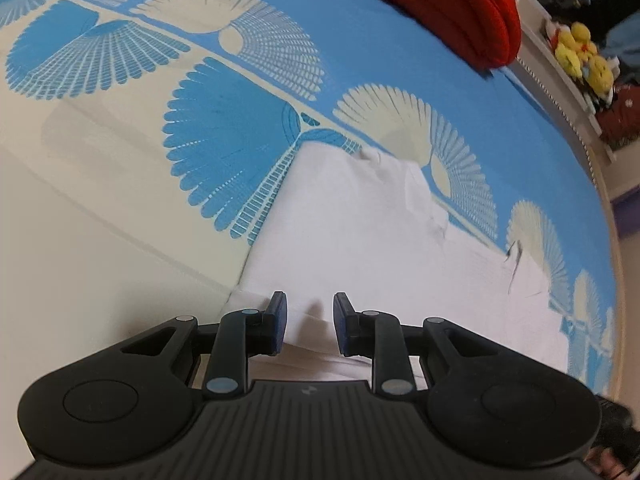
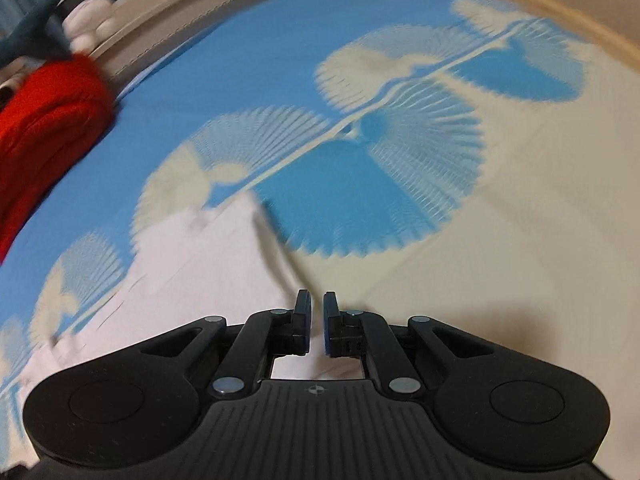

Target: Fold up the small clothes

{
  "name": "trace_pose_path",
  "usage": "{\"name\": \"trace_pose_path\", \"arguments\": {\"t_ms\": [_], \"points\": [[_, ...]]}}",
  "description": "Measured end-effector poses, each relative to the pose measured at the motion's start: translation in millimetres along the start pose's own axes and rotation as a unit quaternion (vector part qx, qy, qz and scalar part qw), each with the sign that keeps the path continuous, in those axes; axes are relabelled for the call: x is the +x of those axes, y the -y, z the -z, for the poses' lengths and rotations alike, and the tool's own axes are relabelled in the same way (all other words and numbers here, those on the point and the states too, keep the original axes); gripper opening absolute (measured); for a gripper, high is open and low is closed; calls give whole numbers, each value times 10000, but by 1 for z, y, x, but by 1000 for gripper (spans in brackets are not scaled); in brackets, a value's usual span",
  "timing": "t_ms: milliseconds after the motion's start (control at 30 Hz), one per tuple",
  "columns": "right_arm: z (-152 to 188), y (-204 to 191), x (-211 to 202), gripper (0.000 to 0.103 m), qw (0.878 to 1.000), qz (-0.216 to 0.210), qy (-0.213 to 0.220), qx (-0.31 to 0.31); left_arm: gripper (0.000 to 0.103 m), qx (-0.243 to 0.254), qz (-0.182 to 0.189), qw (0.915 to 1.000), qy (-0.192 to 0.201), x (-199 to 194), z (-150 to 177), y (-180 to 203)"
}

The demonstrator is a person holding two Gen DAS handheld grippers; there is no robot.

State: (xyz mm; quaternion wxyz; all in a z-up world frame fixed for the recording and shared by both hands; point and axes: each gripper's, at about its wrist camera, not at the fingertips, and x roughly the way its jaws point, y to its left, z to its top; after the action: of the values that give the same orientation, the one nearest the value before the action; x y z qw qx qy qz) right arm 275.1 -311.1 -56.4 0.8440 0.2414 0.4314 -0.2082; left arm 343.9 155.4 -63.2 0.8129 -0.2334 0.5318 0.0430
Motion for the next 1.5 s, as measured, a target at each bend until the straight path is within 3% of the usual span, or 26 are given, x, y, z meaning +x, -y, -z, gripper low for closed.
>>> {"name": "trace_pose_path", "arguments": {"t_ms": [67, 167, 267, 333, 367, 400, 433, 533, 667, 933, 1100, 1233, 1367, 1500], "points": [[1, -6, -8, 10, 9993, -68, 311, -210, 27, 24, -269, 9996, -68, 12, 3, -3], [2, -17, -14, 13, 9955, -655, 481, -486, 24, -240, -436, 9983, -288, 28, 7, -18], [-1, -14, 9, 25, 9959, -803, -151, -394, 24, -206, -415, 9988, -146, 18, 6, -15], [3, -9, 32, 27, 9948, -409, -787, -510, 26, -25, -420, 9991, 61, 13, 7, -10], [5, -6, 40, 27, 9939, -67, -880, -655, 26, 57, -495, 9987, 42, 17, 9, -9], [5, -3, 43, 46, 9940, 46, -843, -690, 25, 78, -601, 9981, -84, 24, 11, -10], [5, 0, 43, 51, 9948, 86, -796, -624, 25, 30, -627, 9979, -187, 29, 12, -13], [5, 0, 37, 50, 9954, 83, -714, -639, 26, 43, -652, 9978, -116, 21, 13, -11], [6, -7, 14, 50, 9964, 145, -263, -793, 27, 292, -707, 9970, 116, 0, 18, 0], [4, -19, -92, 50, 9883, -628, 452, -1314, 28, 481, -781, 9934, 684, -74, 36, 4], [27, 4, -175, 51, 9720, -1245, 748, -1849, 28, 605, -629, 9920, 914, -133, 79, -2], [57, 43, -218, 51, 9652, -1419, 789, -2051, 28, 930, -616, 9887, 1005, -166, 134, -10], [95, 90, -223, 52, 9722, -1321, 482, -1872, 29, 1382, -610, 9835, 1001, -181, 194, -24], [127, 128, -208, 52, 9770, -967, 301, -1878, 39, 1805, -715, 9751, 1076, -174, 240, -41]]}}
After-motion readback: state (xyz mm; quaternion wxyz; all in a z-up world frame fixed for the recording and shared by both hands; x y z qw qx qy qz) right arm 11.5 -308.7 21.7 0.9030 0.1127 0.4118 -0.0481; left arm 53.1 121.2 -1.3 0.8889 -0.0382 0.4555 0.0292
